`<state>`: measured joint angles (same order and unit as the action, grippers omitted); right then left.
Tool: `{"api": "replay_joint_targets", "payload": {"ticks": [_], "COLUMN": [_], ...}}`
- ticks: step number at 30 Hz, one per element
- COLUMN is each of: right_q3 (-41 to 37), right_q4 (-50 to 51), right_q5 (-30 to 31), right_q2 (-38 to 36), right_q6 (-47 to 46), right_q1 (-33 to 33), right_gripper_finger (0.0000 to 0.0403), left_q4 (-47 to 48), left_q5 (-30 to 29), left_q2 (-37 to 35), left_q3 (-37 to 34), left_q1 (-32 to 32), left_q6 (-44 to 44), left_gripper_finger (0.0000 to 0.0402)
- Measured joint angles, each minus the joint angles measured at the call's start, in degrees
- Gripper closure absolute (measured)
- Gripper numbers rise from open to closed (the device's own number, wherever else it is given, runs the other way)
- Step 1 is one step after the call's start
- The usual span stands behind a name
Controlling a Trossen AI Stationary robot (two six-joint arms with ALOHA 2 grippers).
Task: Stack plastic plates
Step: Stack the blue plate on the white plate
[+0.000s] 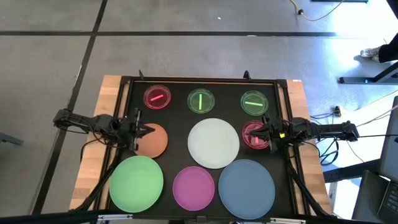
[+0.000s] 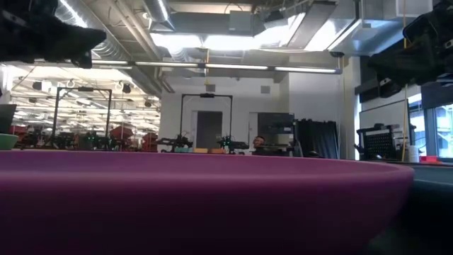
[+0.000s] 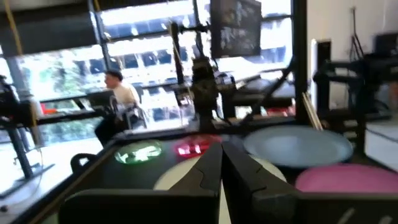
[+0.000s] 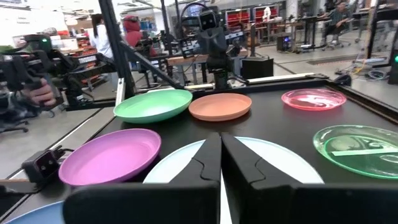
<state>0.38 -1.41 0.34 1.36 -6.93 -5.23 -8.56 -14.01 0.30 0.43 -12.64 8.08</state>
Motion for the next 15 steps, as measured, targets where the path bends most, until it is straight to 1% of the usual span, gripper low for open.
{"api": "replay_joint_targets", "payload": {"ticks": [3, 5, 6, 8, 10, 13, 15], "right_q3": [0.0, 0.0, 0.0, 0.0, 0.0, 0.0, 0.0], "right_q4": [0.0, -0.4, -0.9, -2.3, -3.2, -7.4, -8.6], "right_q5": [0.6, 1.4, 3.0, 5.7, 8.1, 13.5, 15.2], "right_q2": [0.0, 0.0, 0.0, 0.0, 0.0, 0.2, 0.3], "right_q6": [0.1, 0.1, -0.5, -7.2, -12.5, -13.4, -12.8], "right_q1": [0.0, 0.0, 0.0, 0.0, 0.0, 0.0, 0.0], "right_gripper_finger": [0.0398, 0.0398, 0.0398, 0.0398, 0.0398, 0.0398, 0.0398], "left_q4": [-2.9, -5.5, -6.7, -8.2, -8.2, -8.0, -8.0], "left_q5": [-0.3, -1.6, -2.8, -5.2, -6.0, -6.0, -5.9], "left_q2": [0.0, 0.0, 0.0, 0.0, 0.0, 0.5, 1.1], "left_q3": [0.0, 0.0, 0.0, 0.0, 0.0, 0.0, 0.0], "left_q1": [0.0, 0.0, 0.0, 0.1, 0.5, 1.4, 2.3], "left_q6": [0.1, 0.1, 0.2, 0.2, 0.0, 0.1, -0.2], "left_gripper_finger": [0.0398, 0.0398, 0.0398, 0.0398, 0.0398, 0.0398, 0.0398]}}
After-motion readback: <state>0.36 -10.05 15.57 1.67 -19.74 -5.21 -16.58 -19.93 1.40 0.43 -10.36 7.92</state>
